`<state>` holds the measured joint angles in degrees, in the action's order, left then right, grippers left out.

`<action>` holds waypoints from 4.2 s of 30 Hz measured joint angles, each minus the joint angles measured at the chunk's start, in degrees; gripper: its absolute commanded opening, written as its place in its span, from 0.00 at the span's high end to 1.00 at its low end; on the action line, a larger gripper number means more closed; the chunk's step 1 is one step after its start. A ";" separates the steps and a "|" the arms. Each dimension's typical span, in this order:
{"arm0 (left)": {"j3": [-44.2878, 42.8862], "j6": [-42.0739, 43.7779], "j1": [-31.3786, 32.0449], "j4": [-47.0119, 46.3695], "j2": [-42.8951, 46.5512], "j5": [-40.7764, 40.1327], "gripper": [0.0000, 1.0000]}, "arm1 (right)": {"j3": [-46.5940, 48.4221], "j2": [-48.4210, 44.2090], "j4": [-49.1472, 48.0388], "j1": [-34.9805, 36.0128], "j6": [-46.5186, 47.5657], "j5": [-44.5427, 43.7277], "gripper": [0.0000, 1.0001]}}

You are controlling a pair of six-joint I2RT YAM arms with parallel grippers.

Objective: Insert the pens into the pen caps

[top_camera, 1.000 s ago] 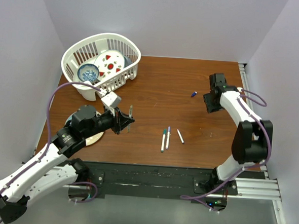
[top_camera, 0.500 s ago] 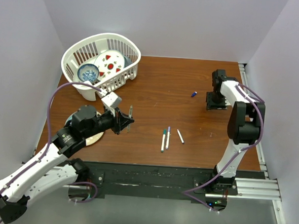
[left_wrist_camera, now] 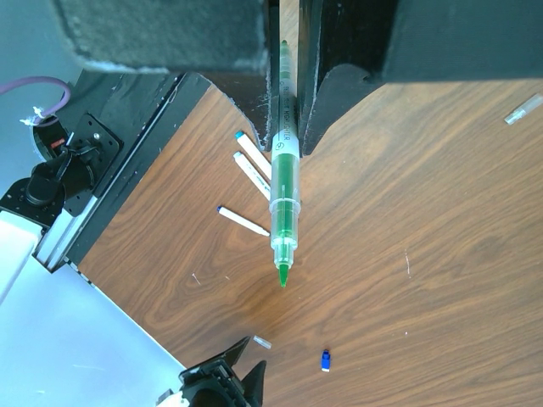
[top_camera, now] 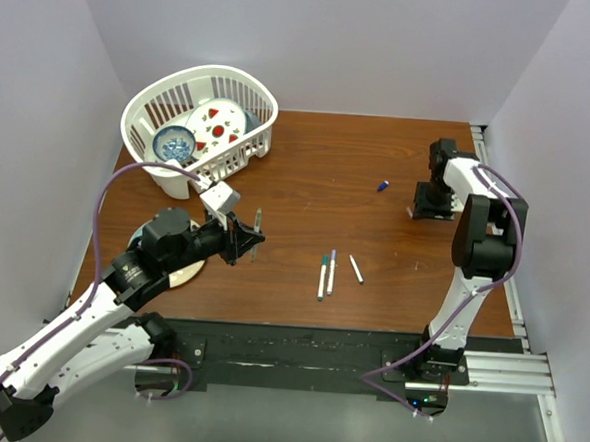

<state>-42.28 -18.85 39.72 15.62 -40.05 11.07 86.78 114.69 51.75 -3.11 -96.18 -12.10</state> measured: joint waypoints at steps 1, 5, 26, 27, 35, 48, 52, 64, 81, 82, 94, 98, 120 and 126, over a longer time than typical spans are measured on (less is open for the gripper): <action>0.00 -0.02 0.00 0.00 0.00 0.00 1.00 | 0.15 0.48 0.11 -0.07 -0.07 0.15 0.44; 0.00 -0.02 0.00 0.00 0.00 0.00 1.00 | 0.66 2.08 0.26 -0.35 -0.28 1.09 0.44; 0.00 -0.02 0.00 0.00 0.22 -0.07 1.00 | 4.79 6.25 4.26 -0.61 -0.04 2.56 0.73; 0.00 0.00 0.00 0.00 0.28 -0.13 1.00 | 5.01 6.47 4.48 -0.61 0.50 2.64 0.74; 0.00 -0.02 0.00 0.00 1.33 -0.90 1.00 | 4.48 6.43 3.45 -0.63 7.54 2.78 0.74; 0.00 -0.04 0.00 0.00 3.50 -1.46 1.00 | 1.55 4.79 -1.38 -0.42 21.00 2.91 0.89; 0.00 -0.04 0.00 0.00 3.76 -1.95 1.00 | 1.90 5.01 -1.66 -0.37 25.42 3.45 1.00; 0.02 -0.68 0.00 -0.04 0.33 -1.60 1.00 | -15.26 -4.94 -23.63 1.38 48.78 11.96 1.00; 6.29 -8.81 0.11 -11.04 -10.82 11.63 1.00 | -32.96 -25.59 -41.22 24.06 59.14 23.65 1.00; 6.64 -9.31 0.11 -12.20 -11.30 12.55 1.00 | -33.77 -29.29 -42.91 25.44 59.19 24.33 1.00; 9.86 -16.63 0.11 -27.56 -14.93 23.32 1.00 | -41.77 -46.99 -71.67 32.17 50.71 35.93 1.00; 10.05 -17.81 0.11 -30.08 -15.15 24.79 1.00 | -41.79 -48.00 -75.38 33.97 48.63 38.25 1.00; 10.05 -18.58 0.11 -31.82 -15.45 25.79 1.00 | -44.72 -54.10 -78.51 38.86 46.27 40.17 1.00; 10.05 -18.58 0.11 -31.85 -15.45 25.79 1.00 | -44.72 -54.01 -78.16 39.47 46.38 40.15 1.00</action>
<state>-32.23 -37.43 39.83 -16.23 -55.51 36.86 42.06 60.69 -26.41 36.36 -49.80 28.05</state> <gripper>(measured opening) 0.097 0.033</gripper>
